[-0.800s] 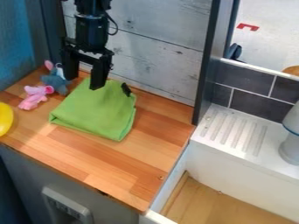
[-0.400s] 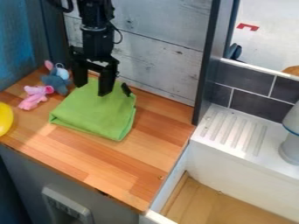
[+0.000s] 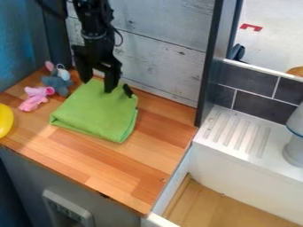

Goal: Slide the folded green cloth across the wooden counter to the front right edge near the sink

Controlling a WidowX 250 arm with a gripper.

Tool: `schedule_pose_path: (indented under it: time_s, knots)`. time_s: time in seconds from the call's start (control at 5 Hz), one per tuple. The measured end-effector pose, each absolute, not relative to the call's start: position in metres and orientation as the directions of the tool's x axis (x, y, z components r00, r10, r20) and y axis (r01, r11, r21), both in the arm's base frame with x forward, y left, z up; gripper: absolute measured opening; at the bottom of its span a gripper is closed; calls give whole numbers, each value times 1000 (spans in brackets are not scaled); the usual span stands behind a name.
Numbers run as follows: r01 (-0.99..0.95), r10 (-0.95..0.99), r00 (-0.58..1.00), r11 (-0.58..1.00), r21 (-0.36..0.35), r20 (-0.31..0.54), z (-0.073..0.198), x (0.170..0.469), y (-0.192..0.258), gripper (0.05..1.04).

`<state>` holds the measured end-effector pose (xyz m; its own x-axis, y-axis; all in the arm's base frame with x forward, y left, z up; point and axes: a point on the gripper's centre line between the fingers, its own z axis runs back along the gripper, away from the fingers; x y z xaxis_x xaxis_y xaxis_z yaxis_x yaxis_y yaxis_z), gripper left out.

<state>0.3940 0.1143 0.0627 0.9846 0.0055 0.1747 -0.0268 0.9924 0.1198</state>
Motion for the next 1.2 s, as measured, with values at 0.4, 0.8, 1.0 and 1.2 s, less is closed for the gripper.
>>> schedule_pose_path:
  time_s: [0.4,0.8,1.0,1.2]
  knots:
    - [-166,151,981,979,117,125,33,400,129,1001]
    - [-213,205,976,969,126,73,7,387,130,1001]
    - [-210,206,978,971,112,40,3,372,118,1001]
    - [-178,178,984,981,75,6,1,353,89,1001]
